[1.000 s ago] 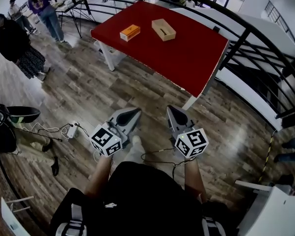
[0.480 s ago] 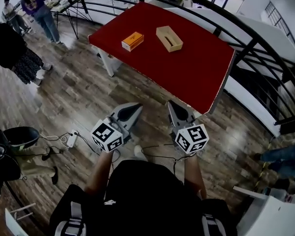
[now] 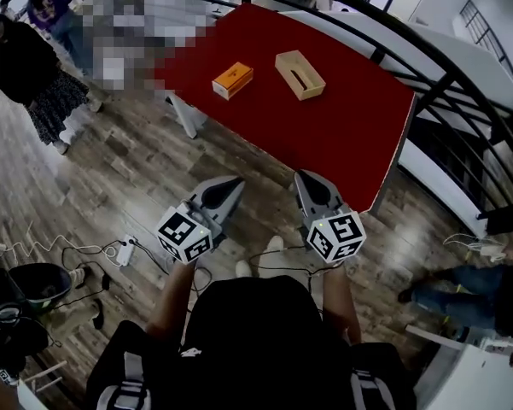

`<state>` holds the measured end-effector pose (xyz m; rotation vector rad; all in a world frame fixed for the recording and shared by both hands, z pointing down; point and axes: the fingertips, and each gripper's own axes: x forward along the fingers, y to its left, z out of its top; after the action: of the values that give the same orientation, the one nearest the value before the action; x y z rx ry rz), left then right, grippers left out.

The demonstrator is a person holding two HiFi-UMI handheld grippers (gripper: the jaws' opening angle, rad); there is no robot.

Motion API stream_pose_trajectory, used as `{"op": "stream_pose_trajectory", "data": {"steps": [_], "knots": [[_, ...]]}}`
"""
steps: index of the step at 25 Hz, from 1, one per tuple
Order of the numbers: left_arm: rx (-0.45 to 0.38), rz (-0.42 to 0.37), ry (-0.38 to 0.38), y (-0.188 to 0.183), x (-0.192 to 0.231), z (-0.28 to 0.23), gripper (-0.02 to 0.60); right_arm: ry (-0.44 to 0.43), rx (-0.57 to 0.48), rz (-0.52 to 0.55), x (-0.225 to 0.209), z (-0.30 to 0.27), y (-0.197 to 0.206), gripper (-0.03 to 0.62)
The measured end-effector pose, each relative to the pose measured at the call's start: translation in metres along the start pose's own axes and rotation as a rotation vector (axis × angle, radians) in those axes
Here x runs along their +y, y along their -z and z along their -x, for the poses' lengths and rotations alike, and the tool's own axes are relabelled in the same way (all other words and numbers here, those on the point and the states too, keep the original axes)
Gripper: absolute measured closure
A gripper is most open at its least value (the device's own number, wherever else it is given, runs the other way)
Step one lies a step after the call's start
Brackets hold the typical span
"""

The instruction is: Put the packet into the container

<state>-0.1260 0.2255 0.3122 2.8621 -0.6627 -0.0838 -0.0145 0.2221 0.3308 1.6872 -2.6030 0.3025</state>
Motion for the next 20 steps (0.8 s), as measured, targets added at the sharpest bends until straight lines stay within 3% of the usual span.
{"op": "stream_pose_trajectory", "data": {"steps": [6, 20], "knots": [[0.025, 0.013, -0.009, 0.014, 0.048, -0.042, 0.574, -0.009, -0.002, -0.003, -0.041, -0.049, 0.004, 0.572], [0.087, 0.018, -0.059, -0.003, 0.168, -0.197, 0.572, -0.076, -0.007, -0.032, -0.184, -0.182, -0.039, 0.572]]}}
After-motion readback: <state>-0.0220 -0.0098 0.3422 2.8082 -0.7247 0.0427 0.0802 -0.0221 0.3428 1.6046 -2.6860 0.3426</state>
